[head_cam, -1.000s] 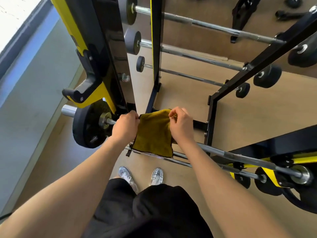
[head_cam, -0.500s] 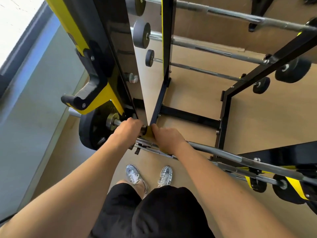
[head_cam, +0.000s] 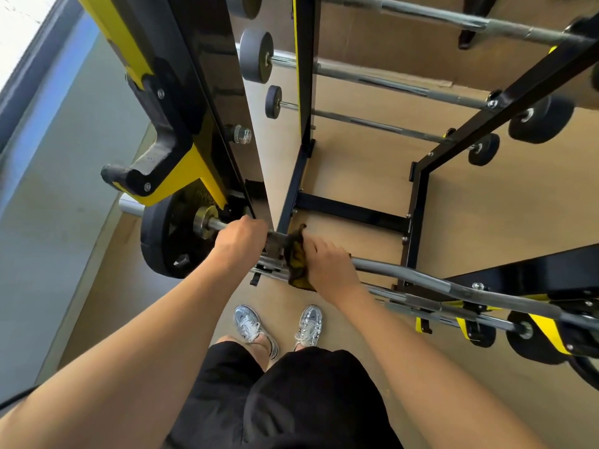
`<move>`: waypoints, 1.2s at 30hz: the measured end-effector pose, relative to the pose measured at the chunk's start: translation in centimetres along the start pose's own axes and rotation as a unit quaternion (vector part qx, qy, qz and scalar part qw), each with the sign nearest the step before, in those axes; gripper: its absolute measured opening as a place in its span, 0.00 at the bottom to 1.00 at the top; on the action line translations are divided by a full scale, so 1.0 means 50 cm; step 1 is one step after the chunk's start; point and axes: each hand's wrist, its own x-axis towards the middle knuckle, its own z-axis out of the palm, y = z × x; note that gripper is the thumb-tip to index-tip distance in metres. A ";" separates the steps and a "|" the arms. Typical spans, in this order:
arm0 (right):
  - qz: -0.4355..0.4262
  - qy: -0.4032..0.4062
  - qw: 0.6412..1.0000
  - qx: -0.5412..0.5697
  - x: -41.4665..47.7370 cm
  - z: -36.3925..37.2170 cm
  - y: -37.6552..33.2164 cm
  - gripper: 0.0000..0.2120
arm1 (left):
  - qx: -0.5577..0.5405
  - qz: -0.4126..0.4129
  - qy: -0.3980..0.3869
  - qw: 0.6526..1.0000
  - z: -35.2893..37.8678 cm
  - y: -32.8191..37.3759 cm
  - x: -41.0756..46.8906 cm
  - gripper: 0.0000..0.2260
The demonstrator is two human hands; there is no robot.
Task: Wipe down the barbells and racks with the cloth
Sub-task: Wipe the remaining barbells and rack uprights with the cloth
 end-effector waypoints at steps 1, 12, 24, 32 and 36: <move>-0.026 0.000 0.997 -0.066 -0.027 0.013 0.015 0.18 | 0.004 0.002 0.001 1.000 -0.002 0.003 -0.003 0.14; 0.226 -0.217 0.942 0.119 0.095 -0.055 0.051 0.08 | -0.019 0.073 0.062 0.995 0.009 0.046 -0.033 0.15; 0.121 -0.158 0.980 0.000 -0.025 -0.080 0.077 0.17 | -0.125 0.083 0.028 0.988 0.030 0.071 -0.016 0.16; 0.041 -0.054 0.998 0.019 0.051 -0.017 -0.034 0.19 | -0.083 0.040 0.001 0.996 0.003 0.070 -0.010 0.15; 0.056 -0.088 0.995 -0.004 0.027 -0.037 0.034 0.11 | -0.078 0.036 0.011 0.996 0.003 0.078 -0.017 0.14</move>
